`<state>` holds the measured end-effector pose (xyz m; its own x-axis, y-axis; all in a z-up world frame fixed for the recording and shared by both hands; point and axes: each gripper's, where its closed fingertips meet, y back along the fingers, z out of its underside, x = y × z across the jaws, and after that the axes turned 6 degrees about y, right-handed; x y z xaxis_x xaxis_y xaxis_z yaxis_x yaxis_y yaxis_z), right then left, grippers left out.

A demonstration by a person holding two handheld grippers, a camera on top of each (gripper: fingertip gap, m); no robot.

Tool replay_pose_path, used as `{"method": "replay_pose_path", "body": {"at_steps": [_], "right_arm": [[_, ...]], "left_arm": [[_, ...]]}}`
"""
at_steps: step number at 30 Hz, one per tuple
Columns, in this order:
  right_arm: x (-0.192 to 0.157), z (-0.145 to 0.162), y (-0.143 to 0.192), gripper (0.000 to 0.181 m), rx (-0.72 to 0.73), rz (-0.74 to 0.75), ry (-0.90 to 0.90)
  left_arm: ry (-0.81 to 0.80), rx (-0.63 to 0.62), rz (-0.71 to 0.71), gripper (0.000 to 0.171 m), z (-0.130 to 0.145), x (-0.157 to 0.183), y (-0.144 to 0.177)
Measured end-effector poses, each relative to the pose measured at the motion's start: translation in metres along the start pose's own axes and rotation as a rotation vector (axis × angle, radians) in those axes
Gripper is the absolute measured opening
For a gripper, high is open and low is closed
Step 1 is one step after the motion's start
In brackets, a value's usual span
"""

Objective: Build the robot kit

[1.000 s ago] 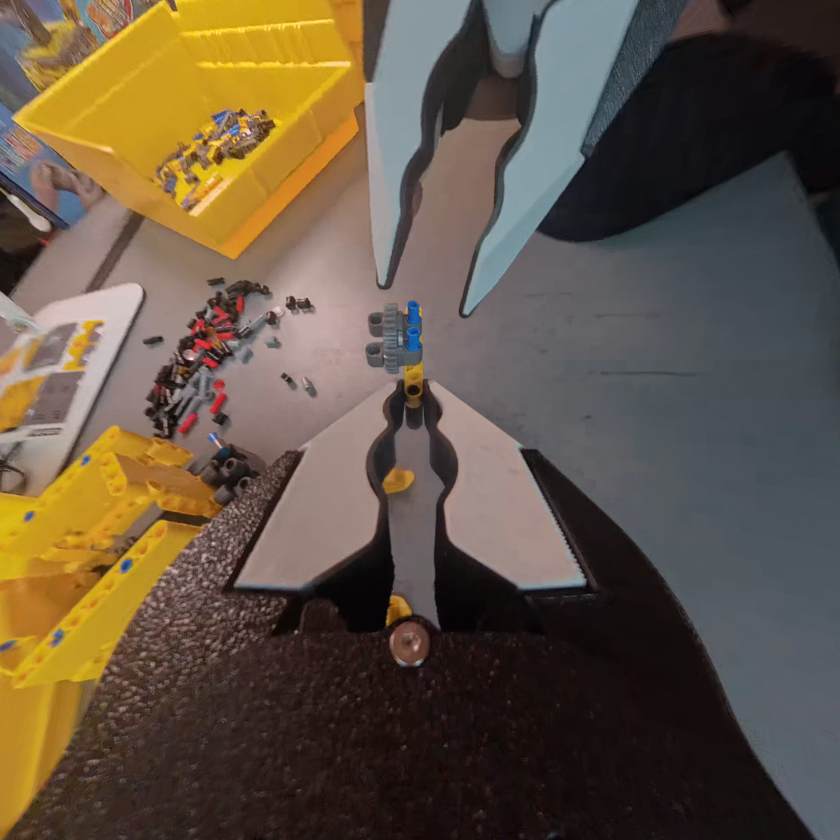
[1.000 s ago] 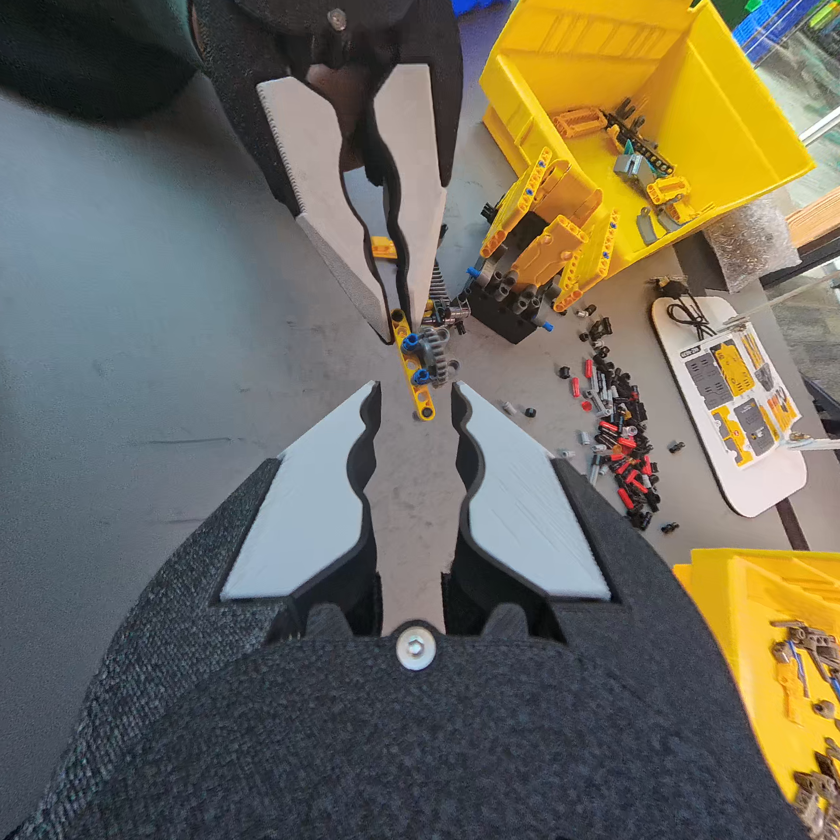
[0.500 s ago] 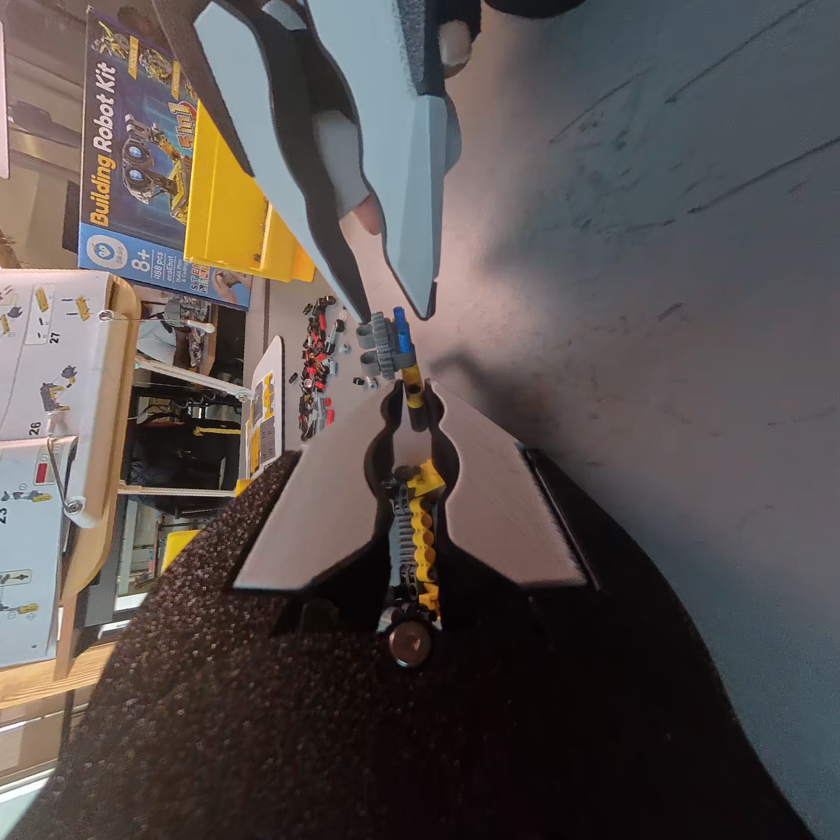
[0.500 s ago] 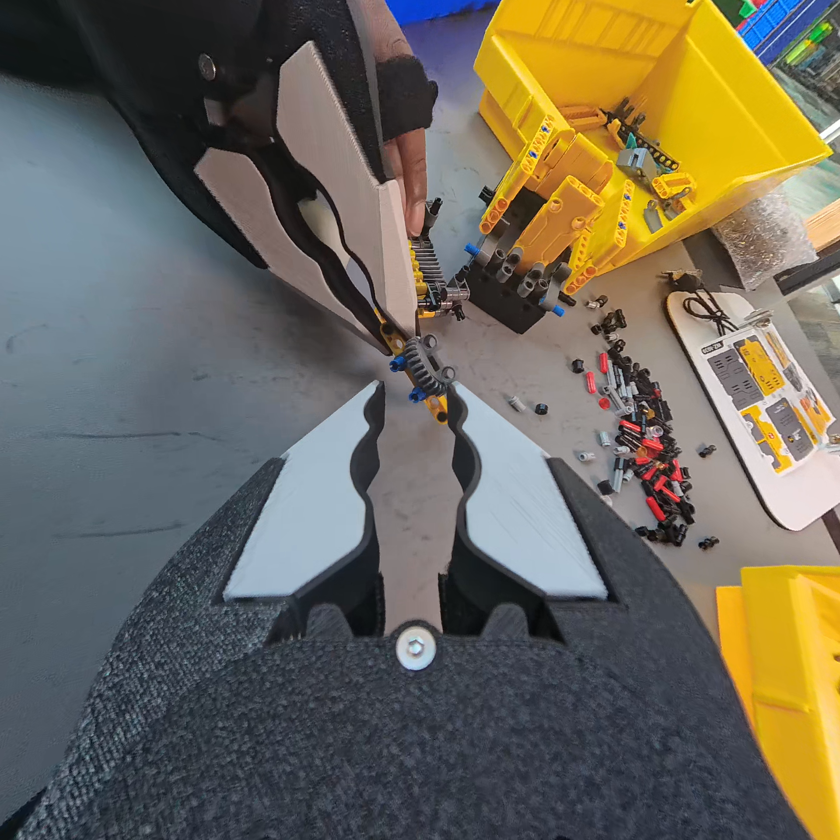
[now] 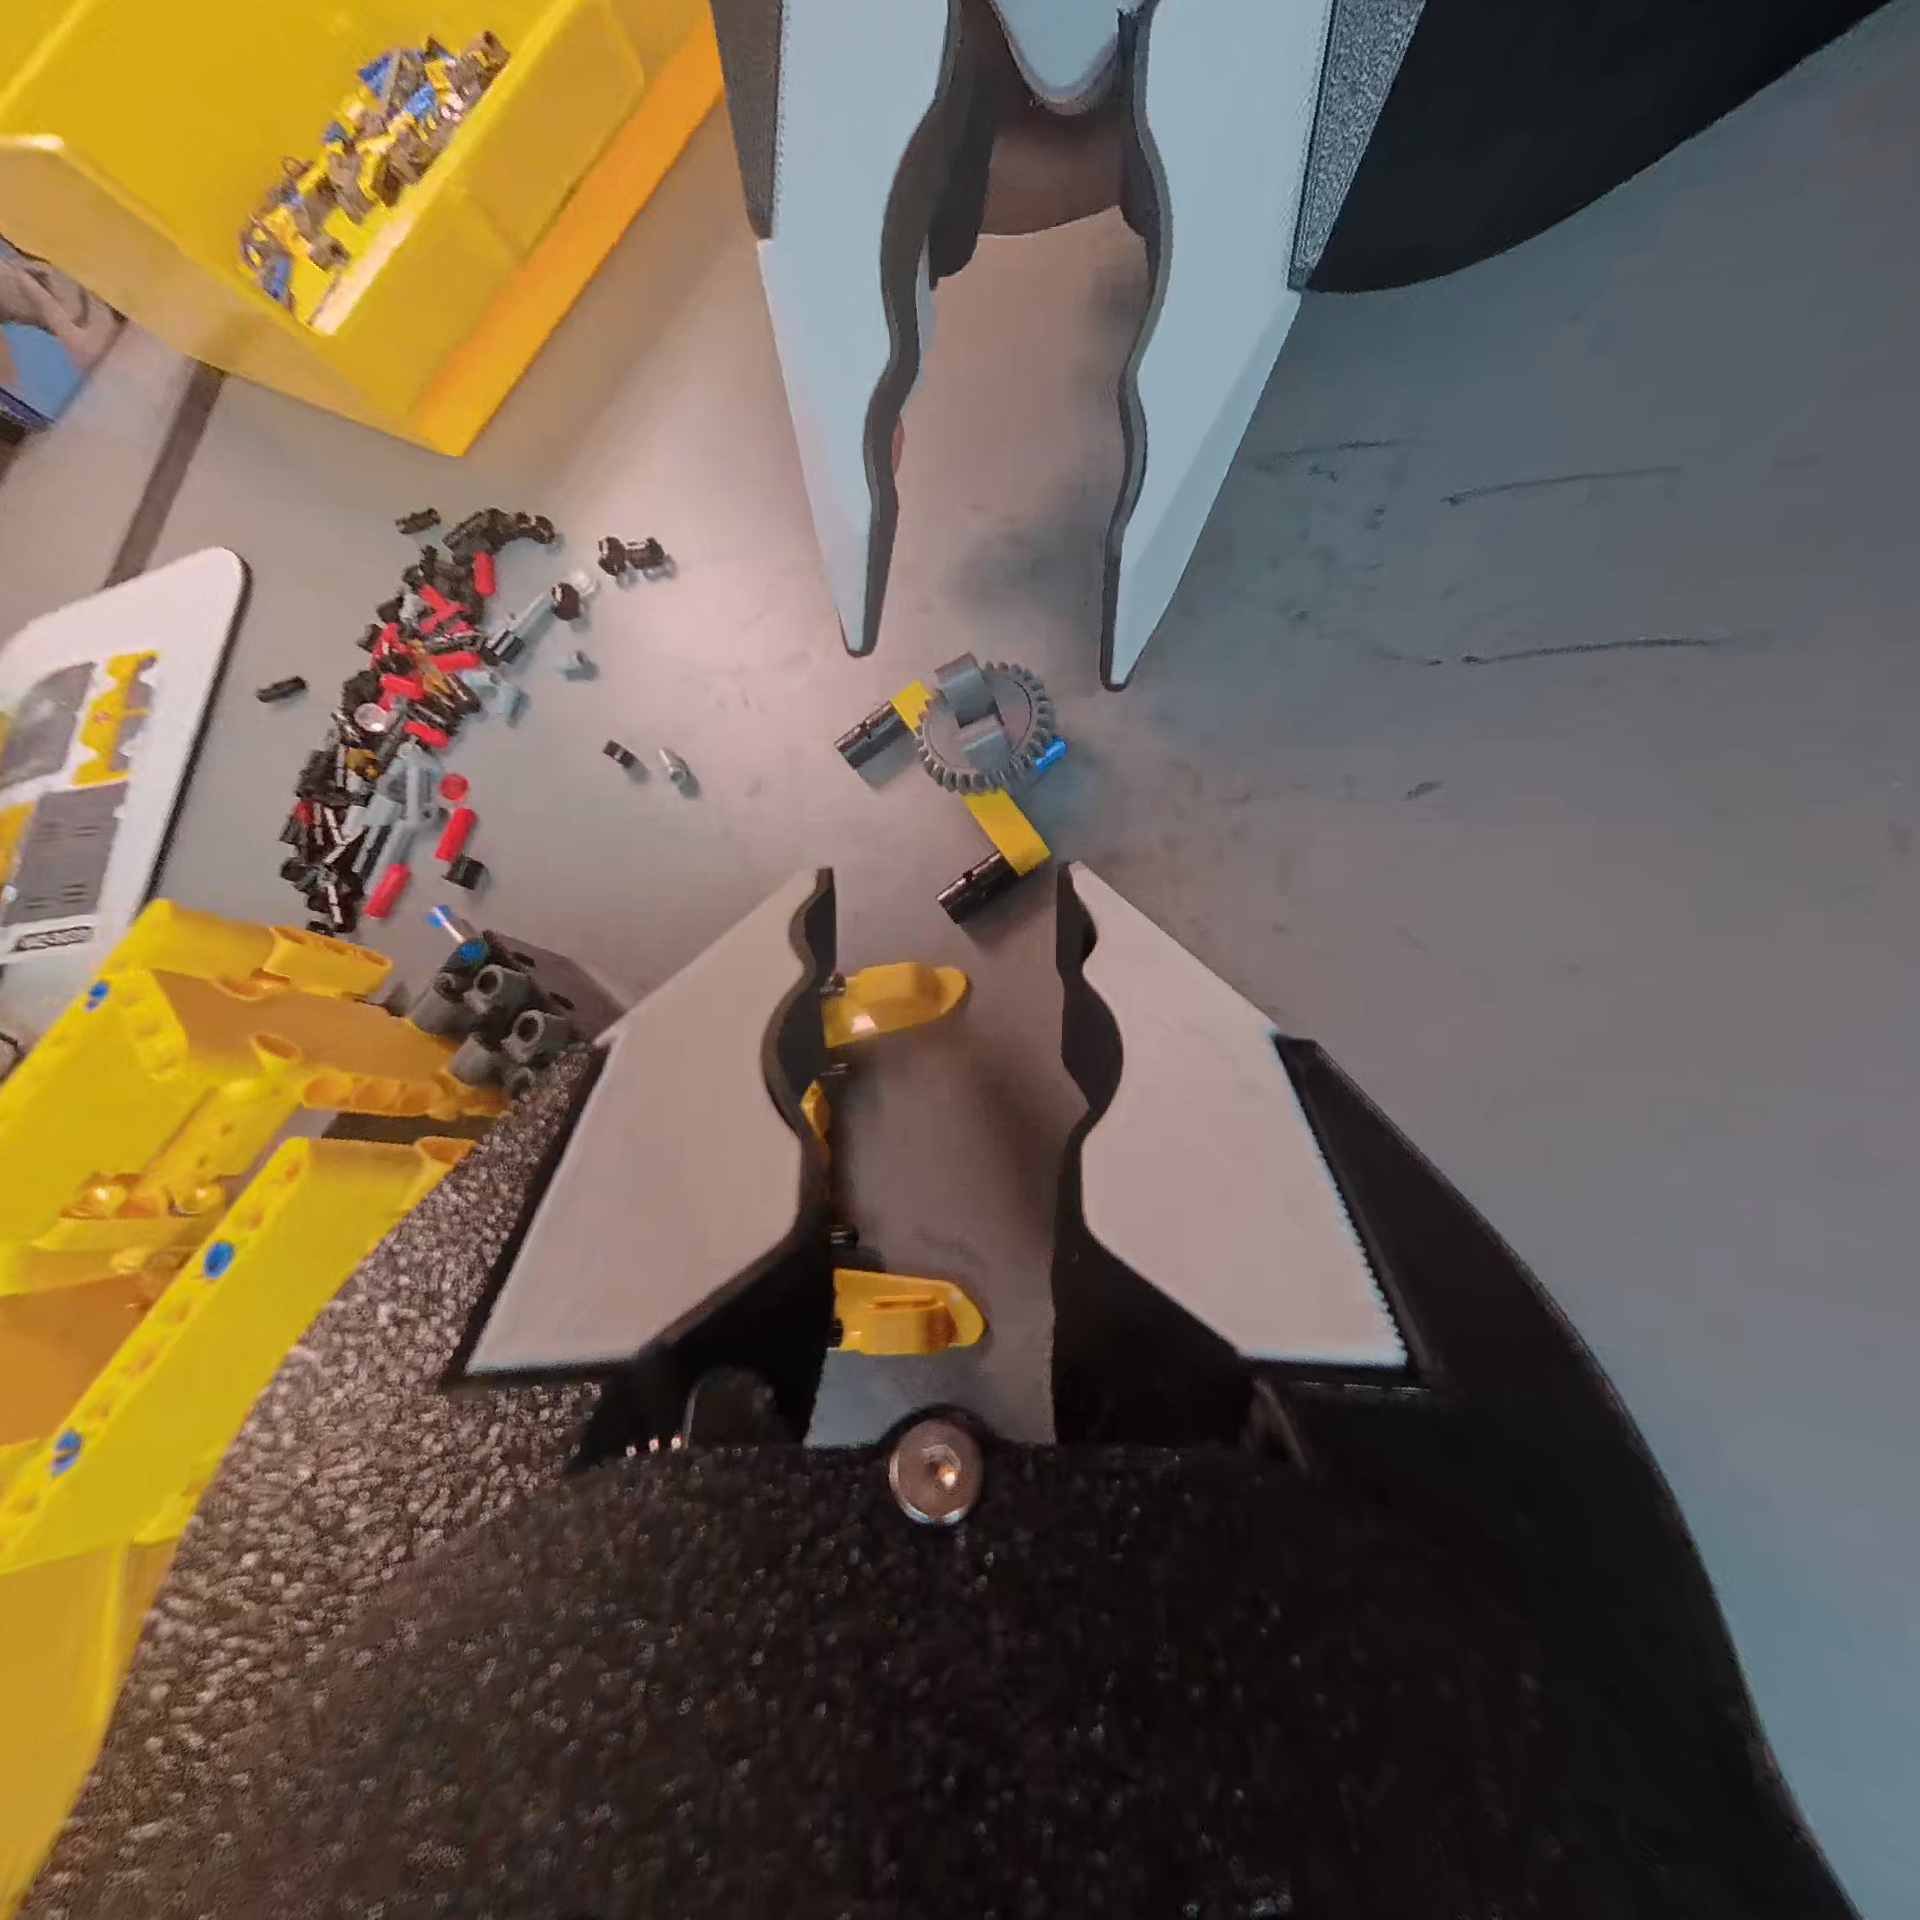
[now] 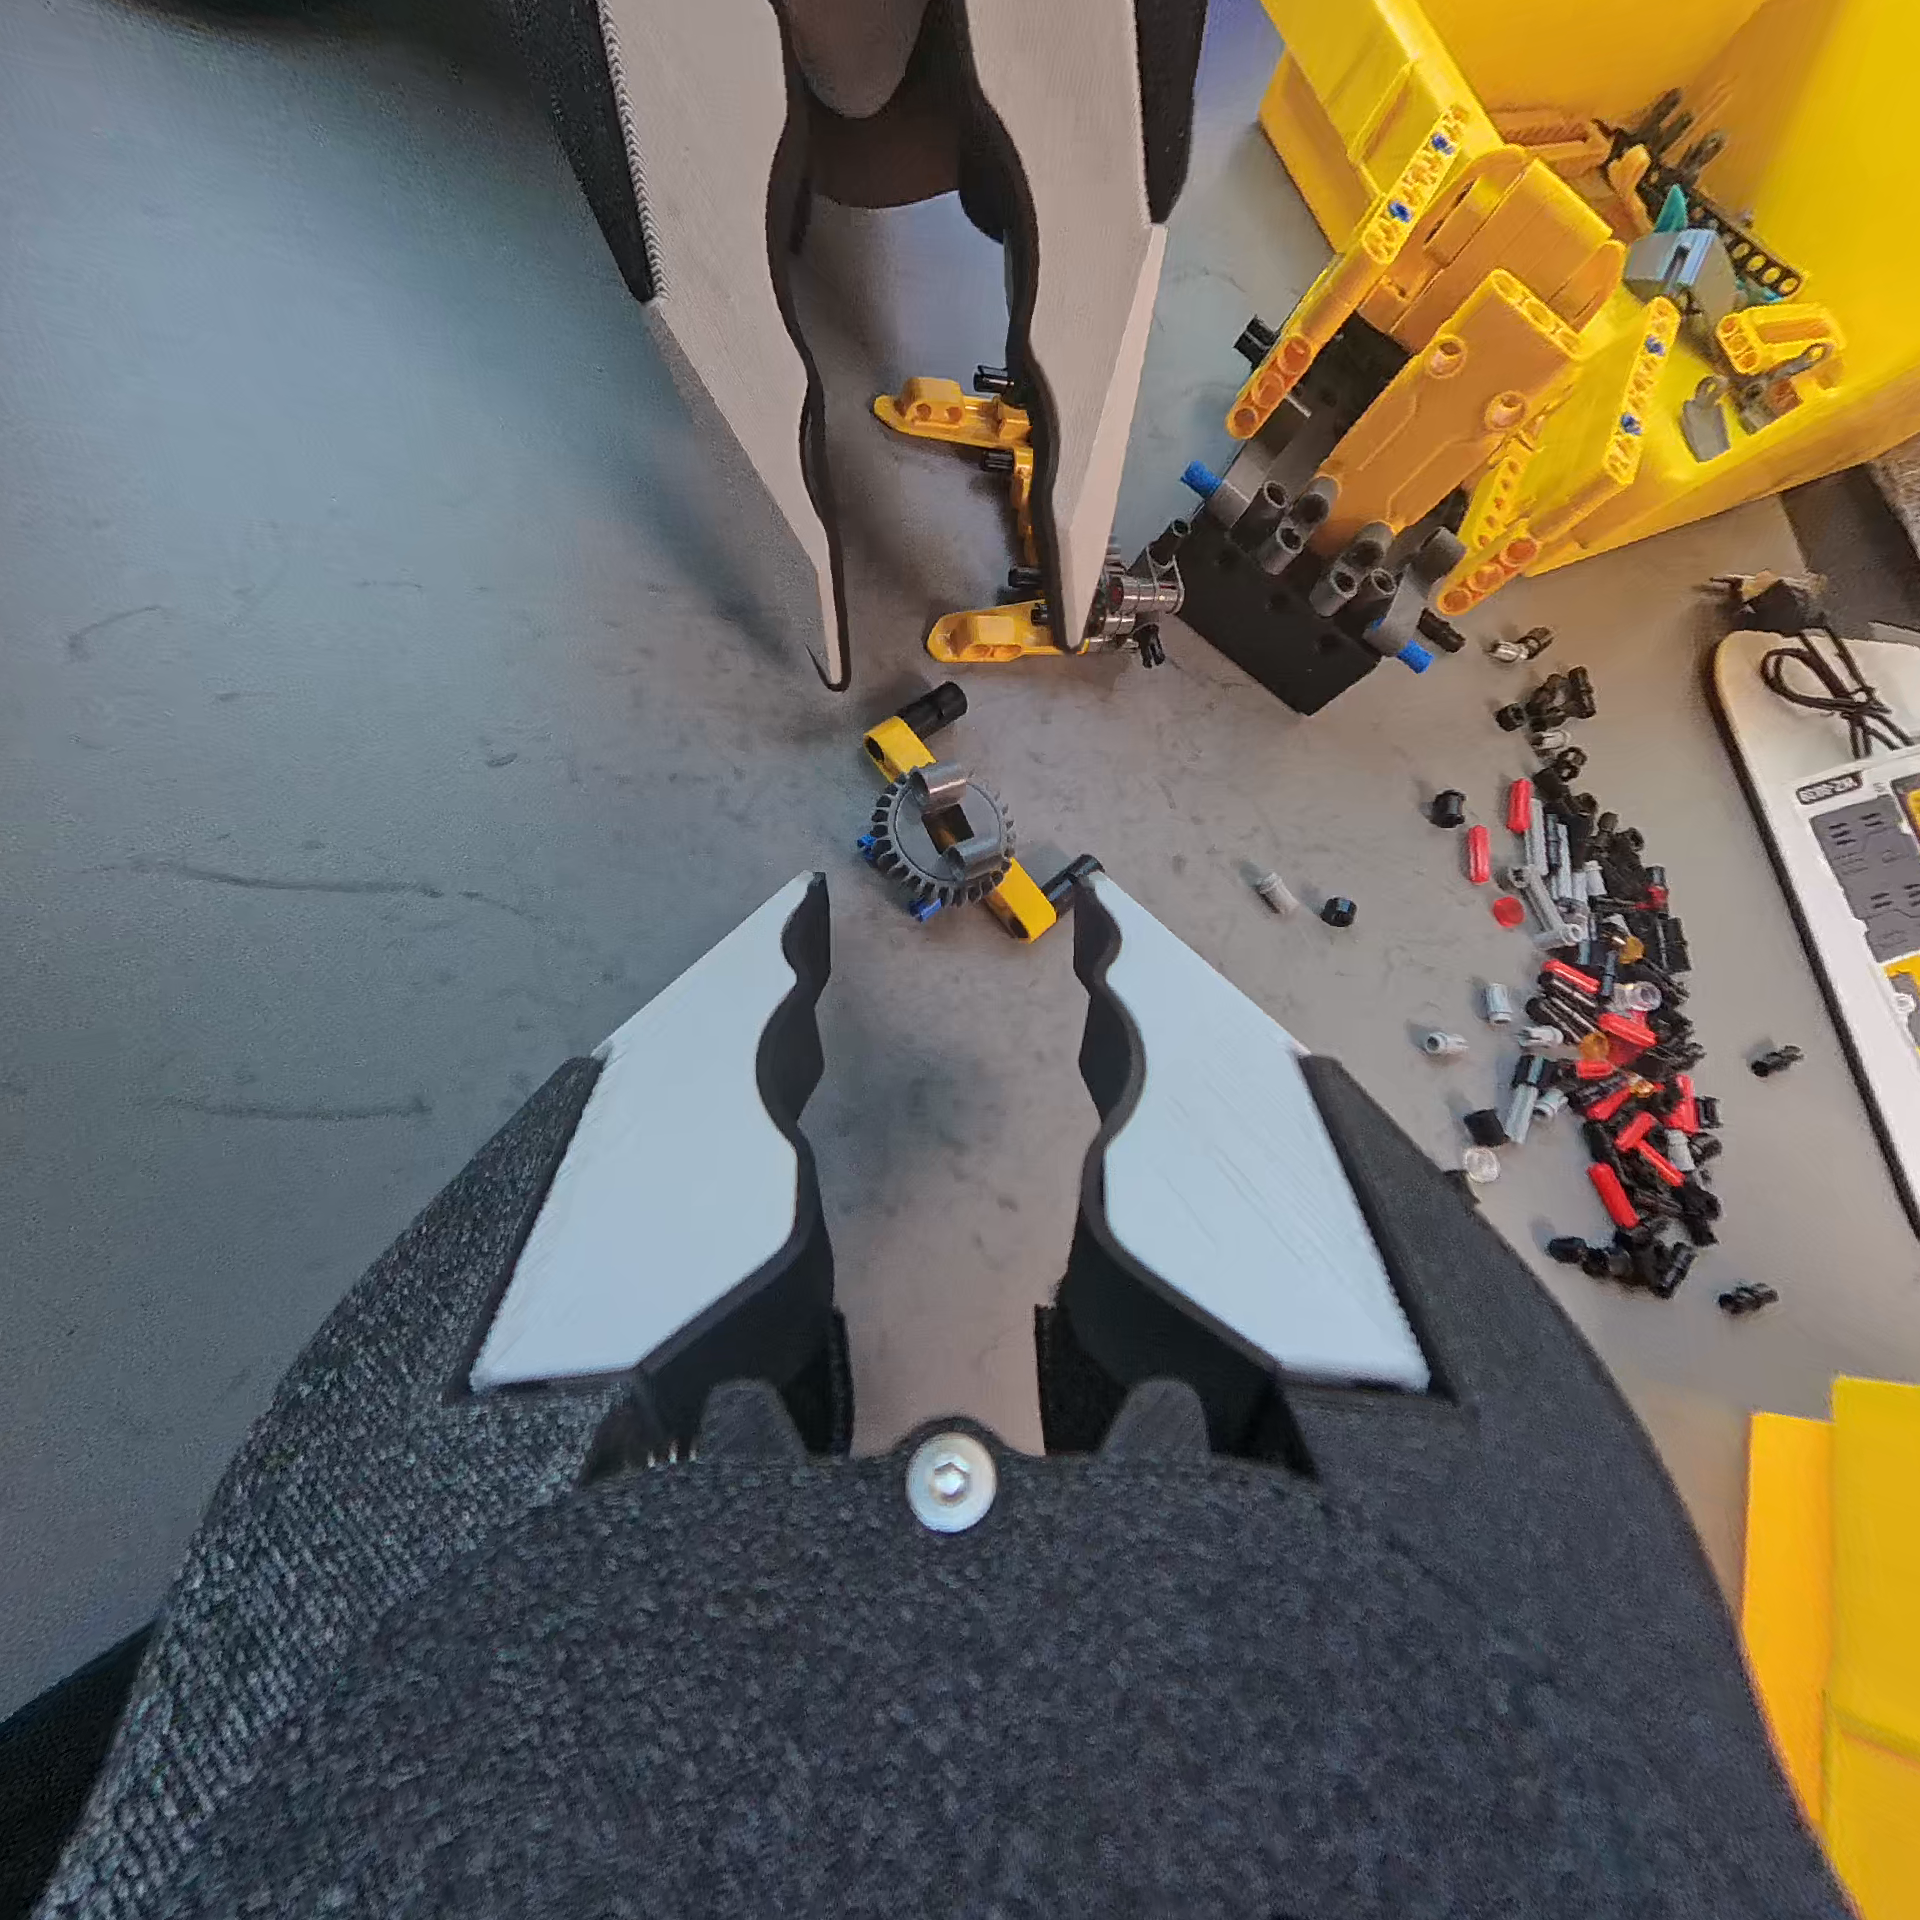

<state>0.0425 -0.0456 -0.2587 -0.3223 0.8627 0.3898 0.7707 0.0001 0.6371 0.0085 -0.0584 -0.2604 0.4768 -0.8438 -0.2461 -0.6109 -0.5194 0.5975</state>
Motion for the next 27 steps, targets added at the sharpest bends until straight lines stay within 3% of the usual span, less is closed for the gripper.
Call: {"method": "replay_pose_path", "body": {"at_steps": [4, 8, 14, 20, 23, 27], "right_arm": [[0.002, -0.004, -0.009, 0.047, -0.006, -0.061, -0.002], [0.001, -0.005, -0.015, 0.029, -0.003, -0.144, -0.025], [0.006, -0.002, -0.013, 0.029, 0.008, -0.147, -0.075], [0.027, 0.011, -0.013, 0.029, -0.024, -0.042, -0.128], [0.037, 0.017, -0.013, 0.029, -0.024, 0.014, -0.161], [0.036, 0.019, -0.01, 0.029, -0.002, 0.035, -0.169]], "left_arm": [[0.061, -0.002, 0.062, 0.04, -0.004, 0.007, -0.001], [0.073, -0.066, 0.064, 0.03, 0.004, 0.01, -0.007], [0.098, -0.115, -0.08, 0.012, 0.008, -0.013, -0.009], [0.187, -0.031, -0.031, 0.017, -0.008, -0.016, -0.01], [0.181, -0.107, -0.023, 0.029, -0.001, -0.019, -0.022], [0.177, -0.118, -0.02, 0.027, 0.0, -0.027, -0.03]]}}
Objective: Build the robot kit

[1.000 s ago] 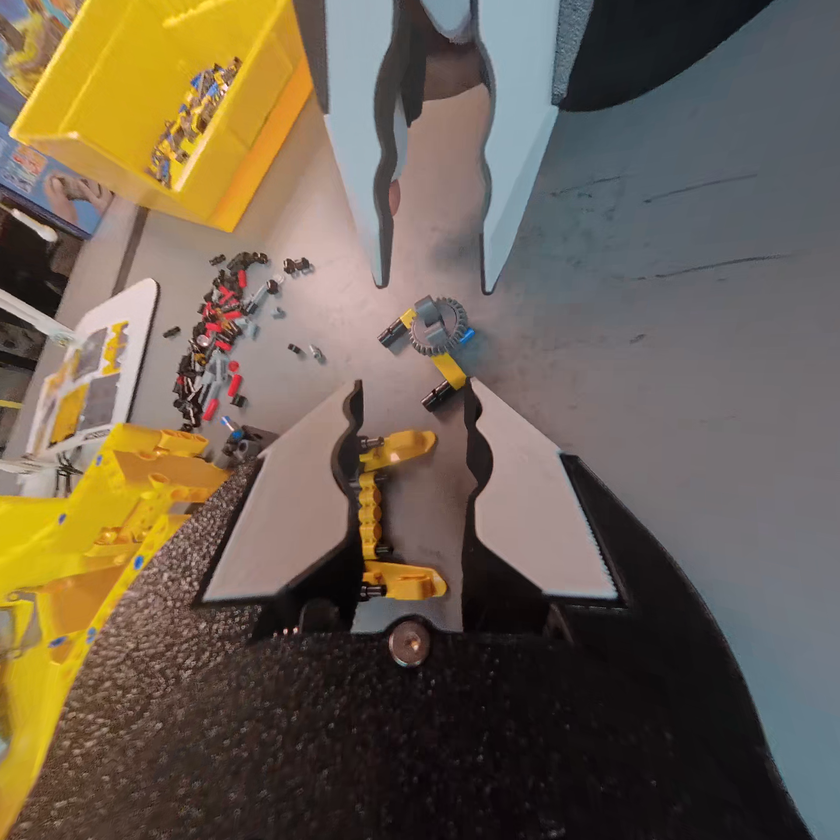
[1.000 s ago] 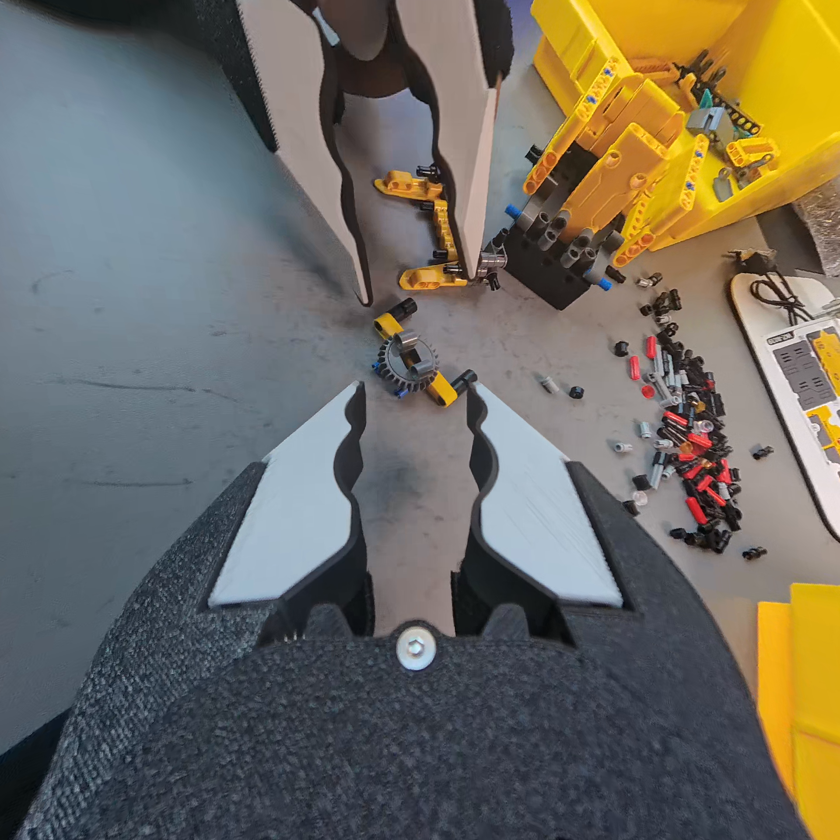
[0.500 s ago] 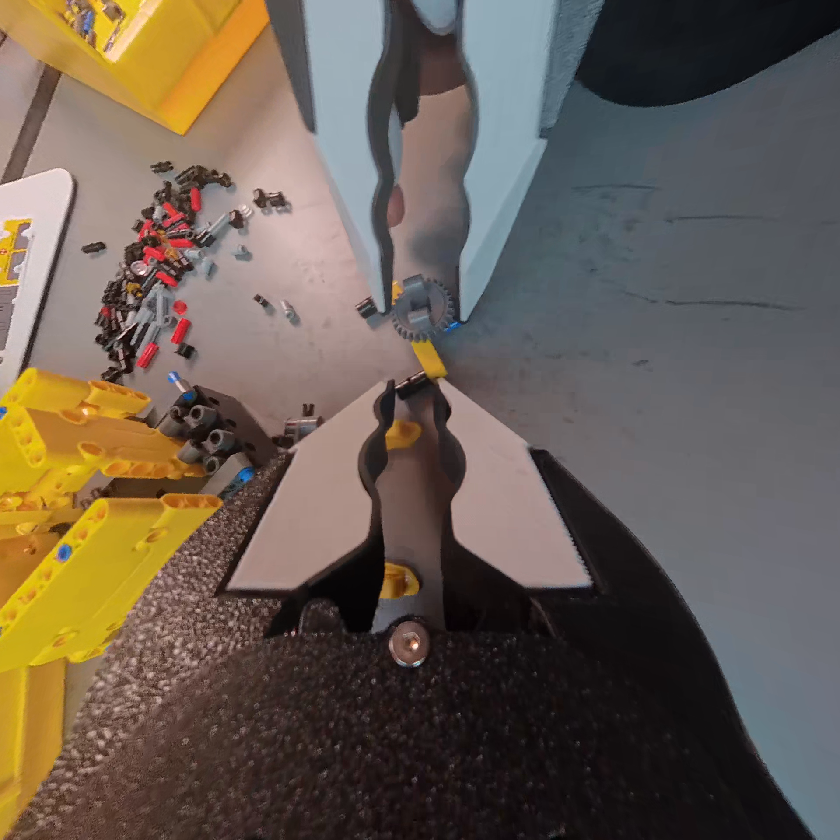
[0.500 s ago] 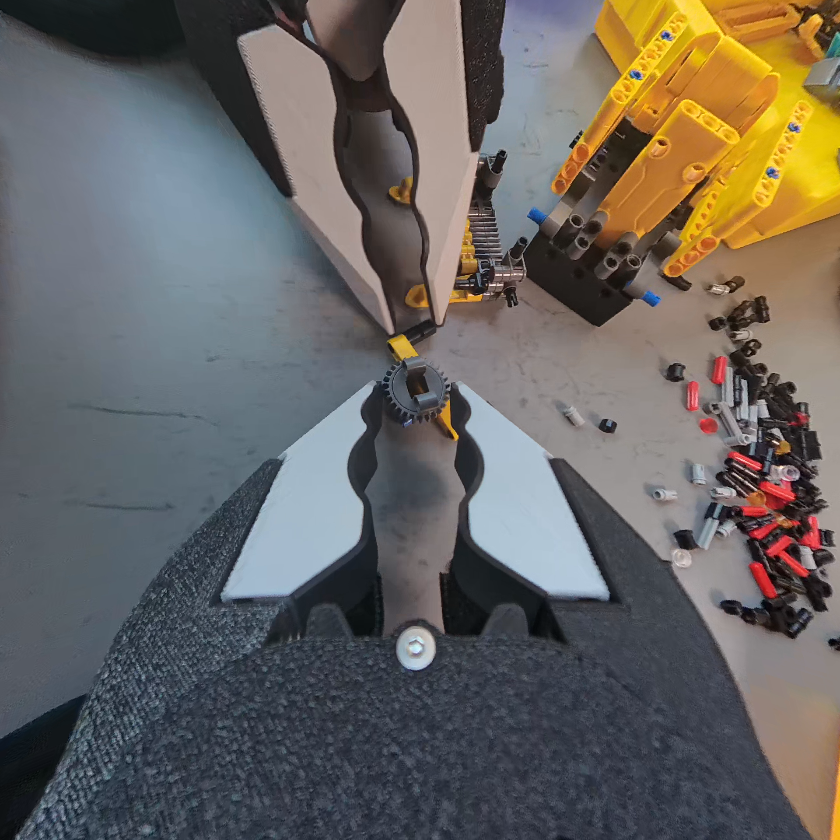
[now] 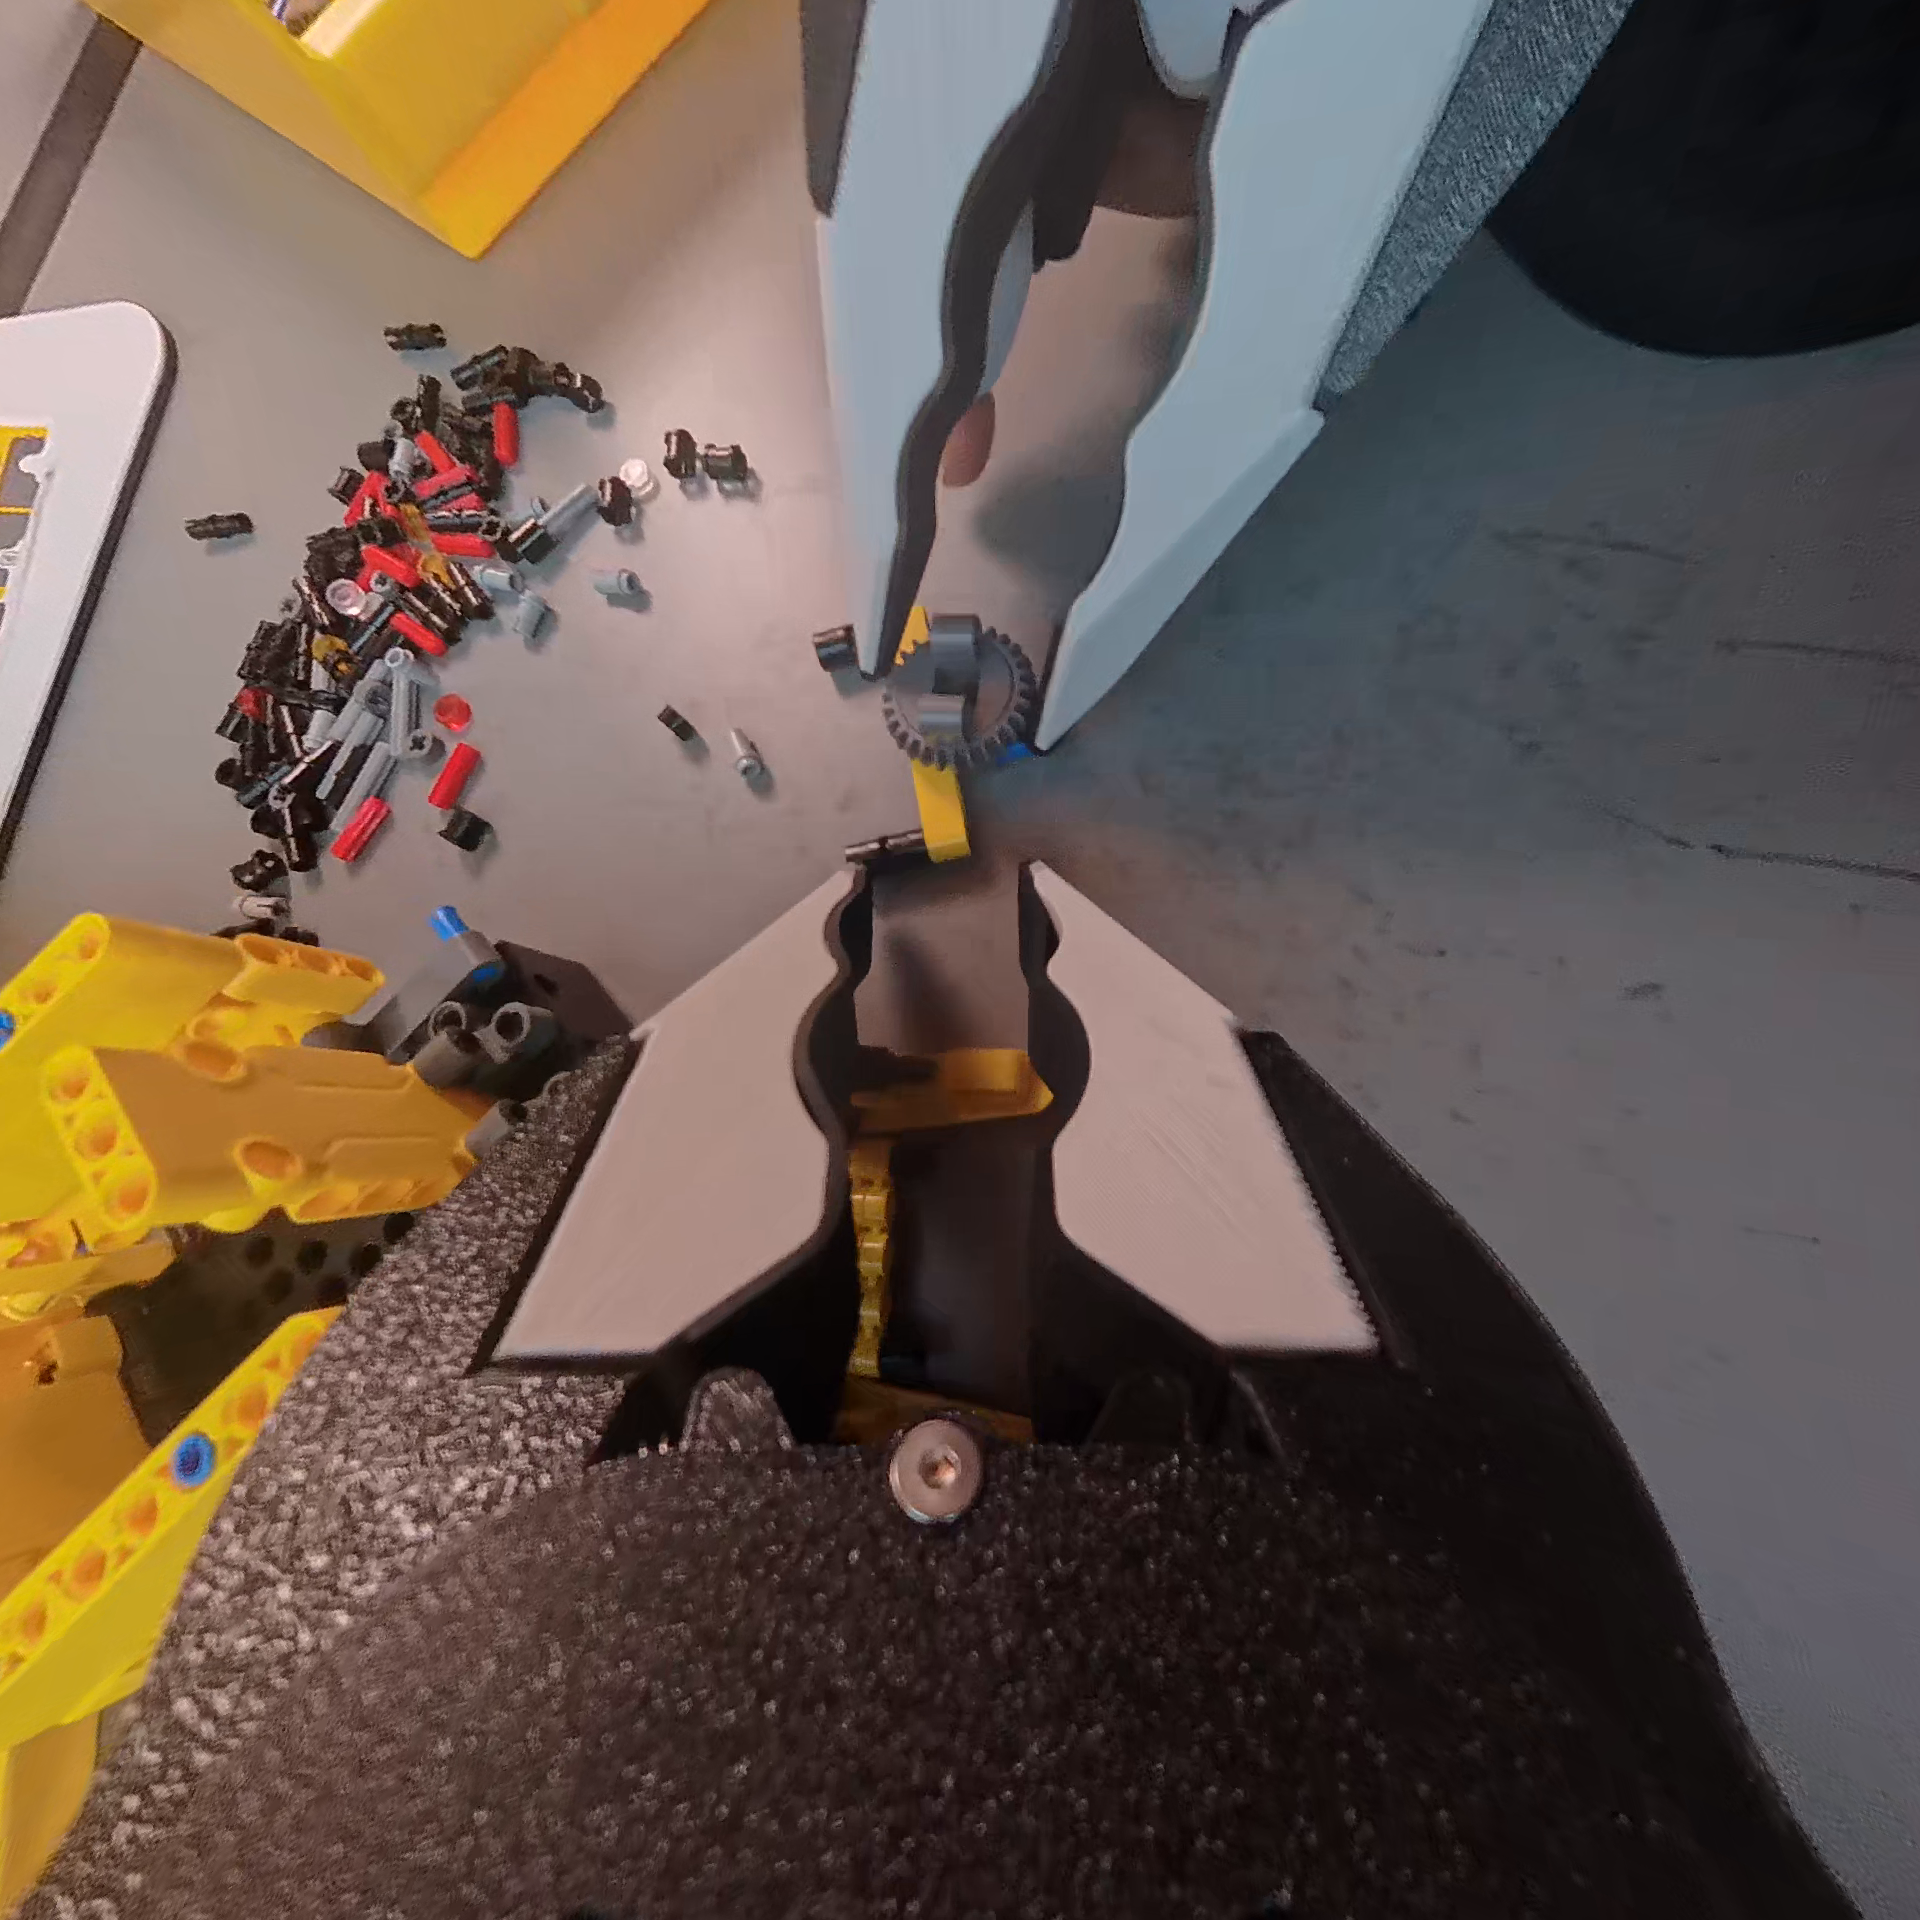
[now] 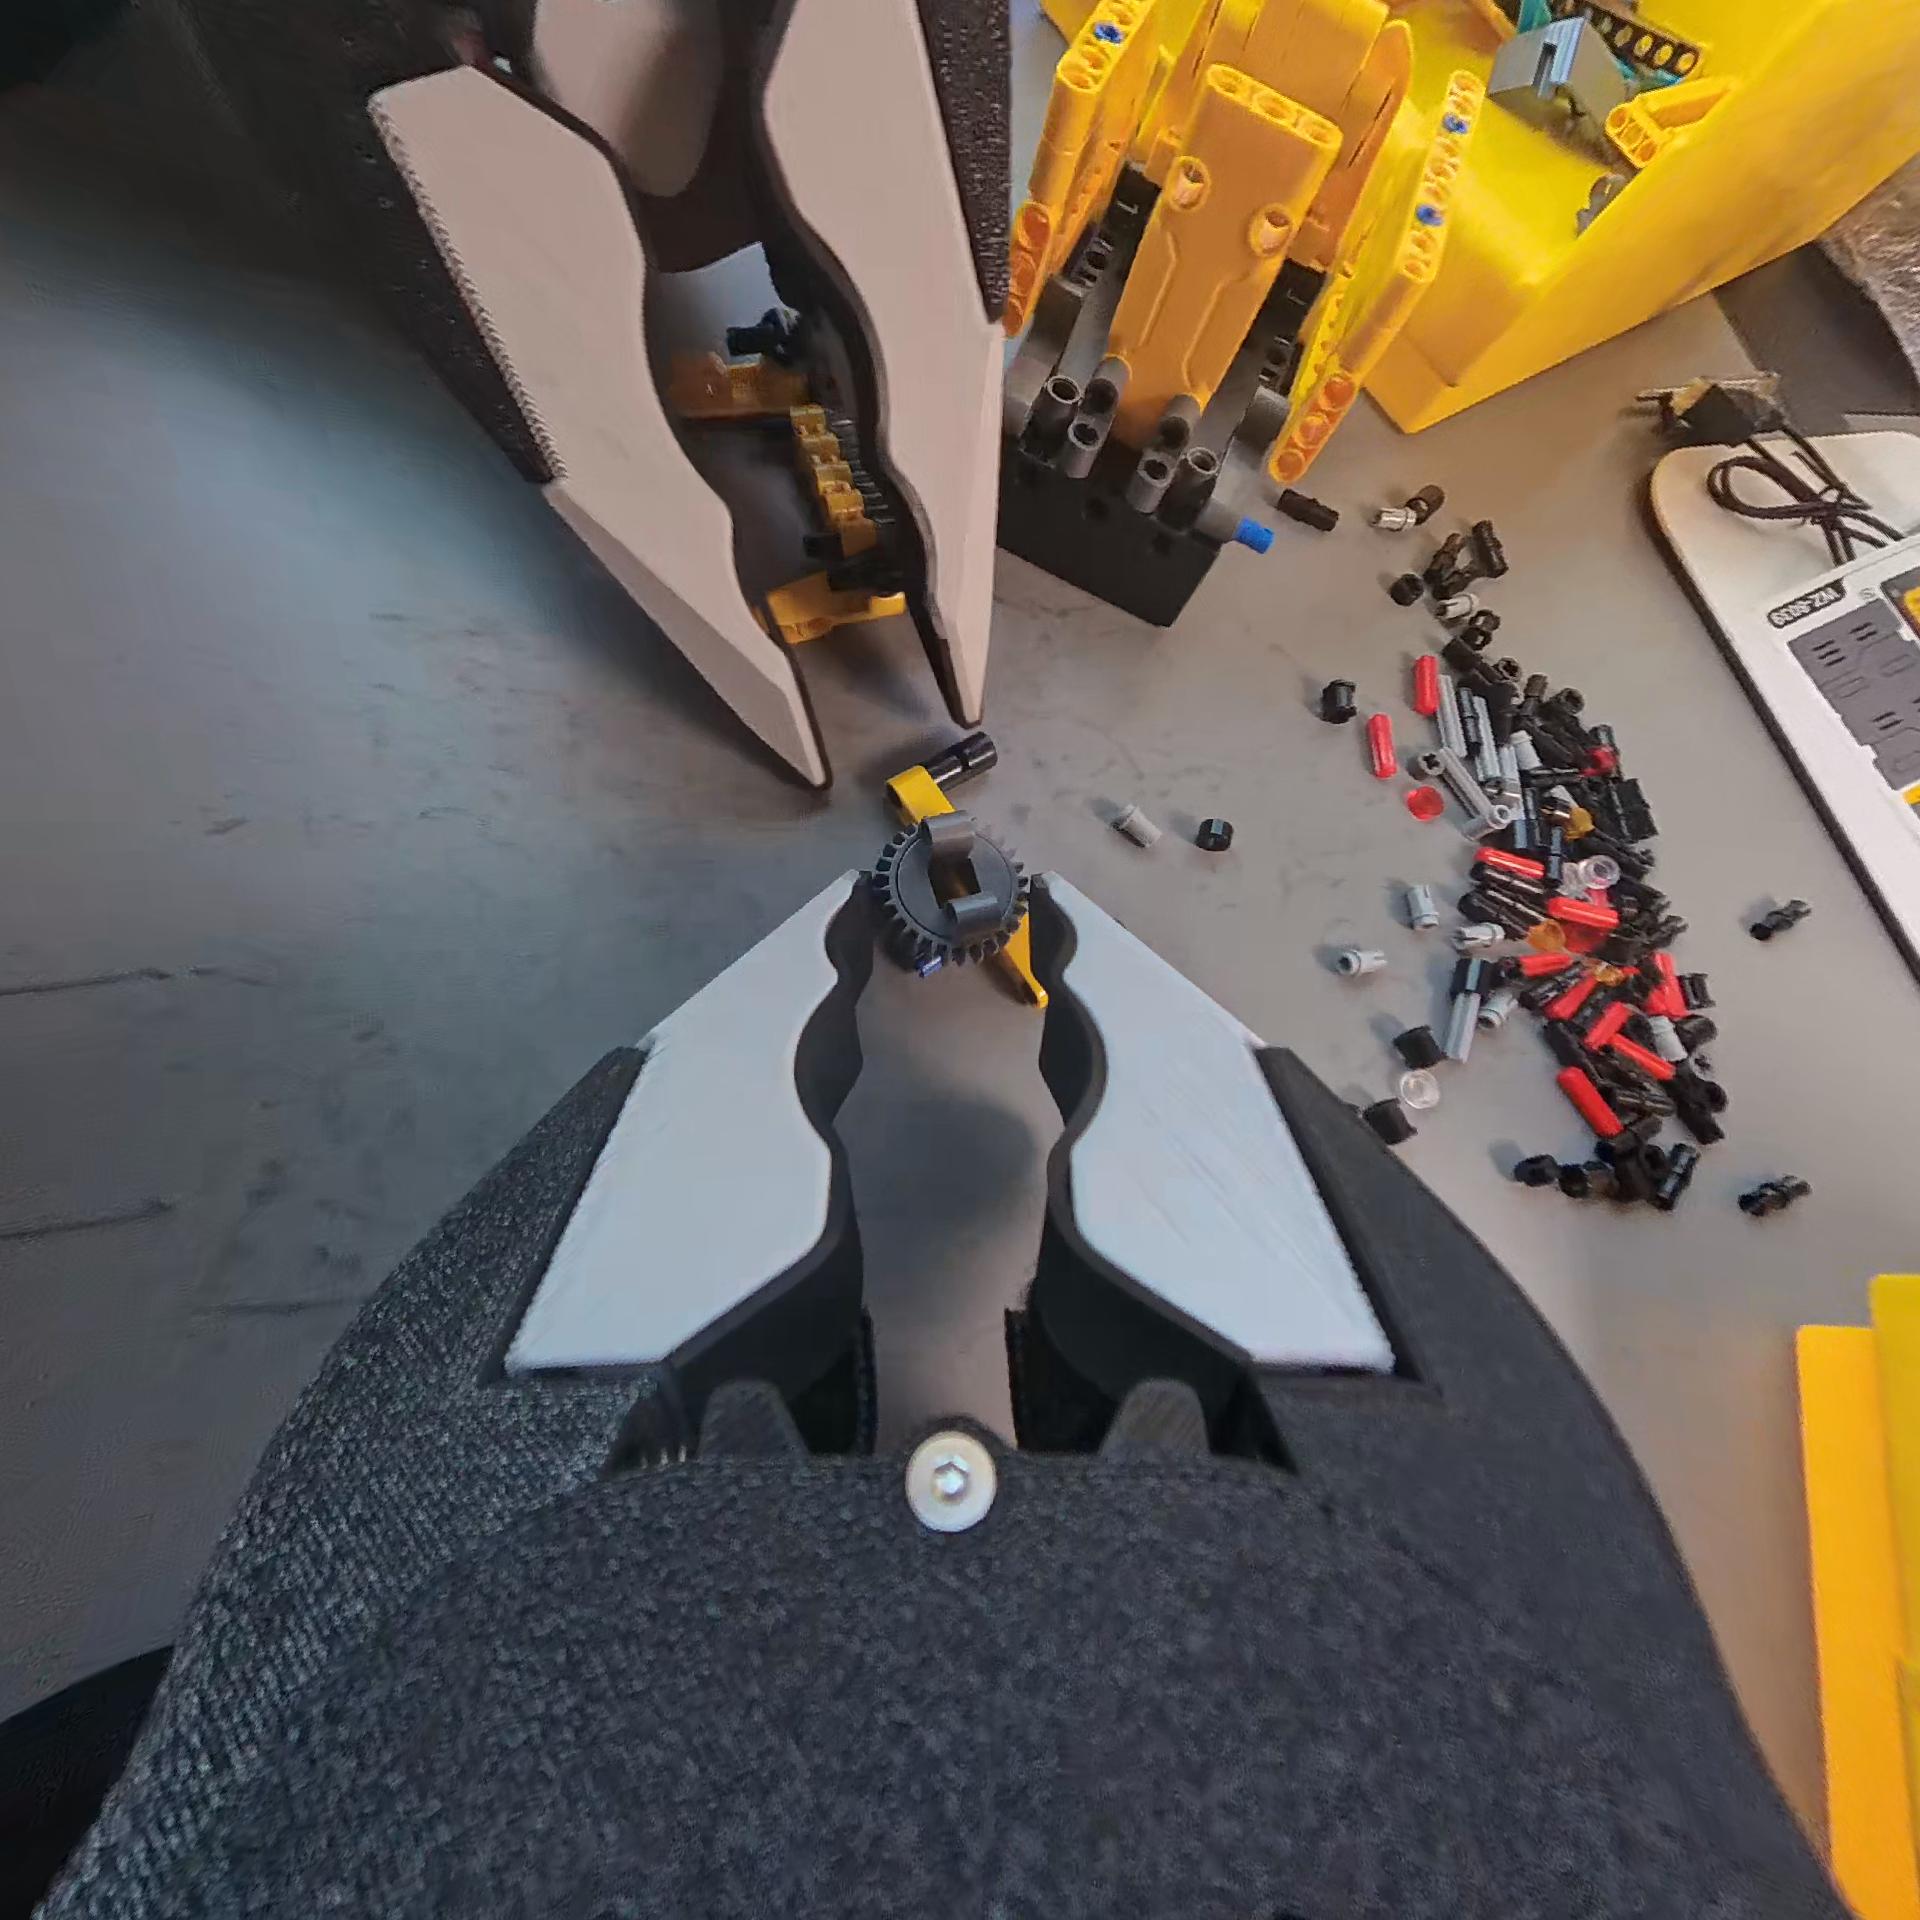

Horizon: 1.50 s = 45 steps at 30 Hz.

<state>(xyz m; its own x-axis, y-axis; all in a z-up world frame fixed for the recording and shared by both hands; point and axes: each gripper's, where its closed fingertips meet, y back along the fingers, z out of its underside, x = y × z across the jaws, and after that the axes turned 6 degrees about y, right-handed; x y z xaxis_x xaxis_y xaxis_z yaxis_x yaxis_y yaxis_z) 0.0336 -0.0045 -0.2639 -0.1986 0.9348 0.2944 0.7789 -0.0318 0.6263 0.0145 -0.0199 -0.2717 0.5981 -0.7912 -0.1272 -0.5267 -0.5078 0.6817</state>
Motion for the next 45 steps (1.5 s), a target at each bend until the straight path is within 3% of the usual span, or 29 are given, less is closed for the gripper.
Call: {"method": "replay_pose_path", "body": {"at_steps": [6, 15, 17, 22, 31, 38, 45], "right_arm": [[-0.01, -0.006, -0.003, 0.029, 0.032, -0.036, 0.016], [-0.019, -0.02, 0.004, 0.028, 0.099, -0.034, 0.076], [-0.023, -0.022, 0.005, 0.026, 0.113, -0.059, 0.089], [-0.025, -0.02, 0.004, 0.024, 0.124, -0.066, 0.126], [-0.027, -0.018, 0.004, 0.023, 0.119, -0.166, 0.04], [-0.029, -0.008, 0.003, 0.026, 0.056, -0.058, 0.146], [-0.02, -0.017, 0.021, 0.033, 0.173, -0.07, 0.062]], "left_arm": [[-0.081, 0.028, -0.009, 0.024, 0.002, 0.0, 0.002], [-0.074, 0.024, -0.03, 0.023, 0.005, 0.002, 0.005], [-0.066, 0.017, -0.007, 0.013, 0.007, 0.004, 0.006], [-0.046, 0.007, -0.041, 0.012, 0.007, 0.005, 0.006], [-0.017, 0.008, -0.017, 0.011, 0.008, 0.005, 0.006], [-0.058, -0.005, -0.056, 0.008, 0.007, 0.007, 0.006], [-0.007, 0.002, -0.005, 0.01, 0.008, 0.007, 0.007]]}}
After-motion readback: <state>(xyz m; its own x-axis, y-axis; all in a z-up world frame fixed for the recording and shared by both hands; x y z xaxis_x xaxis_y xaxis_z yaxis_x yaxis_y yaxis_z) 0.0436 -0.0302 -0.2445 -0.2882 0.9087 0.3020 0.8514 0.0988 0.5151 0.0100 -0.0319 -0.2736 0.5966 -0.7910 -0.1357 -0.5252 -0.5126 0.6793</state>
